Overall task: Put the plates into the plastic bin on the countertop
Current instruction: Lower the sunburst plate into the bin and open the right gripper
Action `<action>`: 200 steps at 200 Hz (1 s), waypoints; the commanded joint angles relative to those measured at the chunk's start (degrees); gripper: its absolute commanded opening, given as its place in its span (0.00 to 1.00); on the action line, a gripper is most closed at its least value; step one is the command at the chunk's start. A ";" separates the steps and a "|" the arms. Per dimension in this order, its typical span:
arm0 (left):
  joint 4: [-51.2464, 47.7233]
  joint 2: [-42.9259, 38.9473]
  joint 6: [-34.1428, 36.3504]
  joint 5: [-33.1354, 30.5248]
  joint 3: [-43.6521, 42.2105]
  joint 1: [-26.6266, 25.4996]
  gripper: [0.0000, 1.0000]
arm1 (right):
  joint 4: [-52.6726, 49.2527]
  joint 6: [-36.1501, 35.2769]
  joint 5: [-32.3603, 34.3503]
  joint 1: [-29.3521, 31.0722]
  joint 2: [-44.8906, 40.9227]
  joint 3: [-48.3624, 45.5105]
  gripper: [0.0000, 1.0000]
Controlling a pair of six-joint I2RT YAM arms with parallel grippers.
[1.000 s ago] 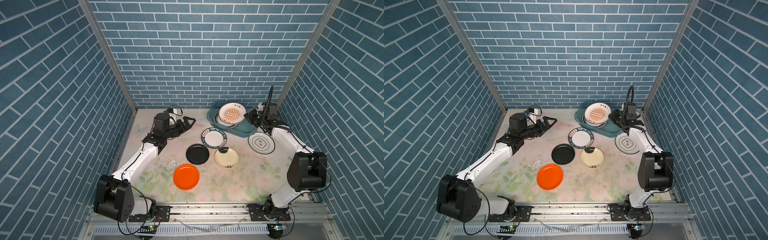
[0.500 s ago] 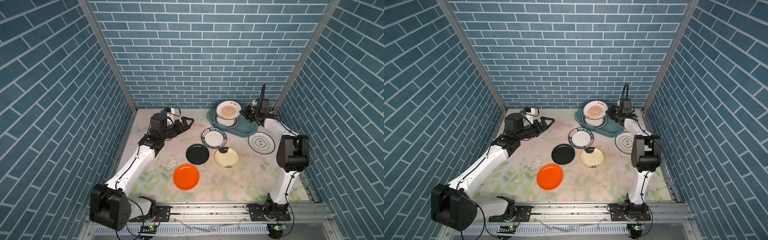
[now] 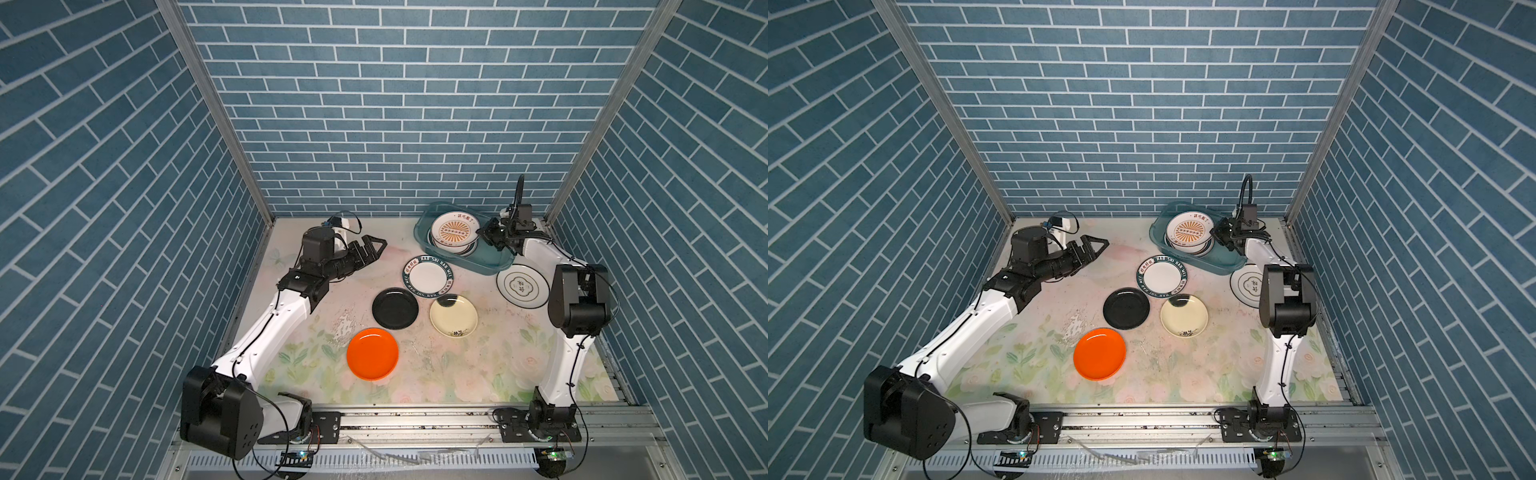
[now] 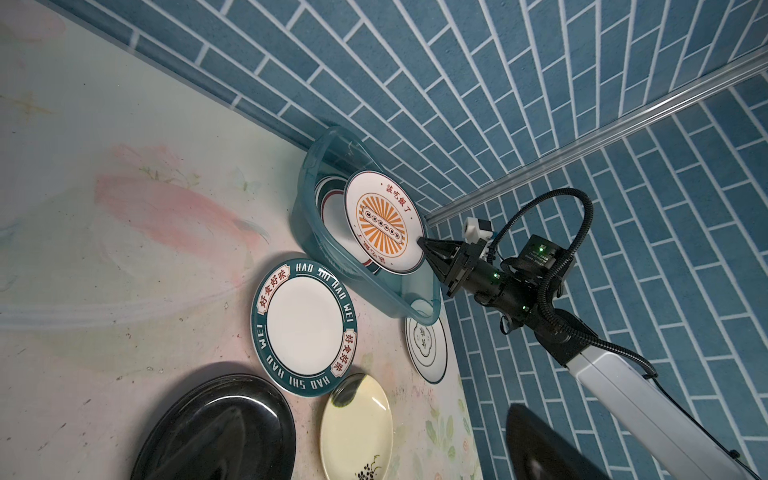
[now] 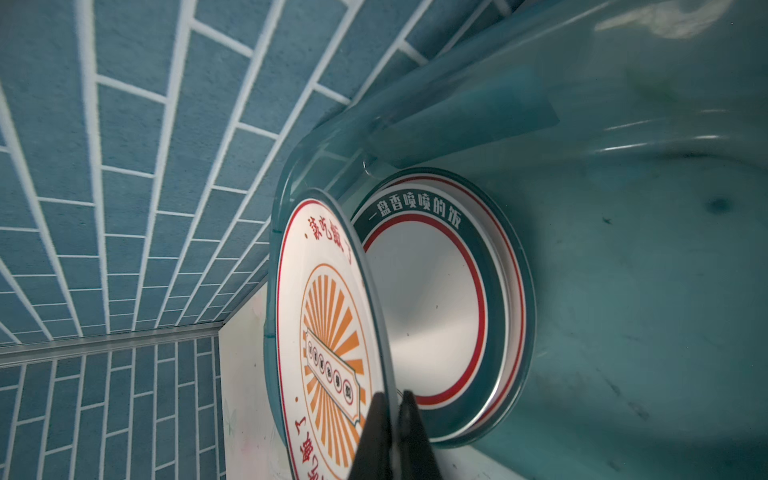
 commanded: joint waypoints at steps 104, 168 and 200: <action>0.58 0.87 1.11 0.98 -0.46 1.42 1.00 | -2.98 -2.59 -1.27 1.16 5.05 5.80 0.18; 0.97 0.46 0.85 1.24 -1.19 1.81 1.00 | -7.42 -4.61 -1.30 2.01 6.16 9.22 0.51; 0.72 0.16 0.85 1.39 -1.32 2.12 0.99 | -9.11 -5.72 -1.45 1.95 5.57 9.72 0.53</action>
